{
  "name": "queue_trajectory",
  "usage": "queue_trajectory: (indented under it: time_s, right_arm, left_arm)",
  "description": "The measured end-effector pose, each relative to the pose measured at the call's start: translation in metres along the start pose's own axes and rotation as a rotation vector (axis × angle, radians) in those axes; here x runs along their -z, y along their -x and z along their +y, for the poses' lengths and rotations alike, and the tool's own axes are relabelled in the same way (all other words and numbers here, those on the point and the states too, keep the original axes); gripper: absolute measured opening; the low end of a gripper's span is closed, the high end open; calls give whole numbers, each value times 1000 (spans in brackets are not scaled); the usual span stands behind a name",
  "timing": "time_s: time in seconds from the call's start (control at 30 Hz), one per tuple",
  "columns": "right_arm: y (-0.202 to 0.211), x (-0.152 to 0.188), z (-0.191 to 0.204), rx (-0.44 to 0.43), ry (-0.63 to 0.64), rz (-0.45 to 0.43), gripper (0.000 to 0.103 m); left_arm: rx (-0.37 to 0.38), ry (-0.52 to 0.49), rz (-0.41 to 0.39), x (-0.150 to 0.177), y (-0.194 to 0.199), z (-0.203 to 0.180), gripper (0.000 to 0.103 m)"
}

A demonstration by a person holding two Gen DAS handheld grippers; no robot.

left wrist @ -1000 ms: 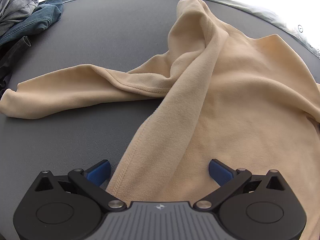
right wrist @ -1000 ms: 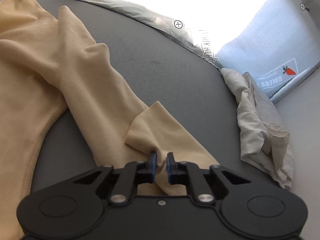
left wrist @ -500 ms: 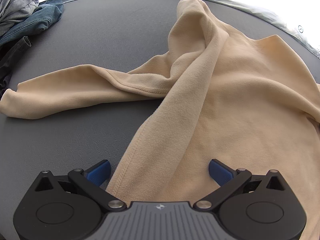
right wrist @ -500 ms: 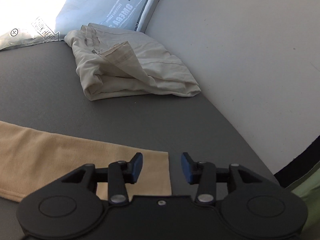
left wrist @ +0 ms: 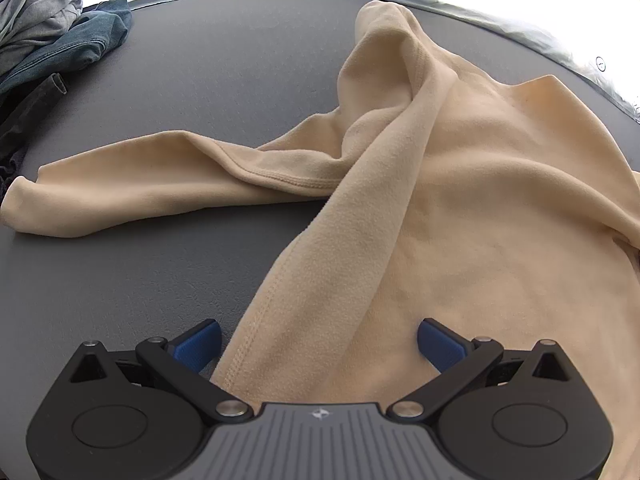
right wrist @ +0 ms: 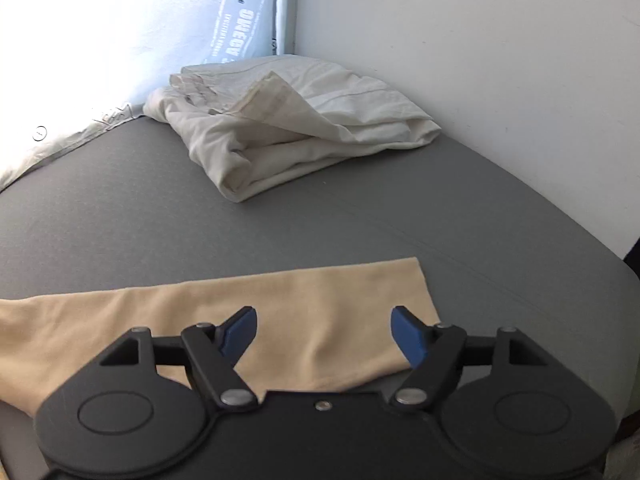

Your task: Fold clothes

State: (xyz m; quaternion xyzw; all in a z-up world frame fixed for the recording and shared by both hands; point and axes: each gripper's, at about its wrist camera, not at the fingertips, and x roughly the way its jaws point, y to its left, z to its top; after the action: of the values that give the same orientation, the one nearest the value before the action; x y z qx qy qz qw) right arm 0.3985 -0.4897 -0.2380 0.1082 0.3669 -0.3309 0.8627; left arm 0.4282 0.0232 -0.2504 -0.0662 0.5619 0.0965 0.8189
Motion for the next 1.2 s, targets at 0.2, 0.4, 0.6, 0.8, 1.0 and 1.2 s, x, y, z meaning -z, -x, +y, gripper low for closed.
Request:
queue_trajectory:
  time_s: [0.2,0.4,0.6,0.8,1.0,1.2]
  right_arm:
    - [10,-23,81,-300,172,-37,62]
    - [14,-33,171,-593,304,-14,62]
    - [0,-32,250,-735,387,66,62]
    - [-35,-28,273,-801,341,258,45]
    - [-54,-42,255,-847,211,287,4]
    - [-44,-59,255,-823,205,106,4]
  left_arm:
    - [95,138,-36,-17,16,22,102]
    - [116,115,-188,-69,32,27,102]
    - [133,52,-226,-128,13,17,100]
    - [269,-11,-174,-185,-33,4,76]
    - [369,-2,-99,-202,-82,-9,7]
    - [359,-1,-304,-207,-59,-12,7]
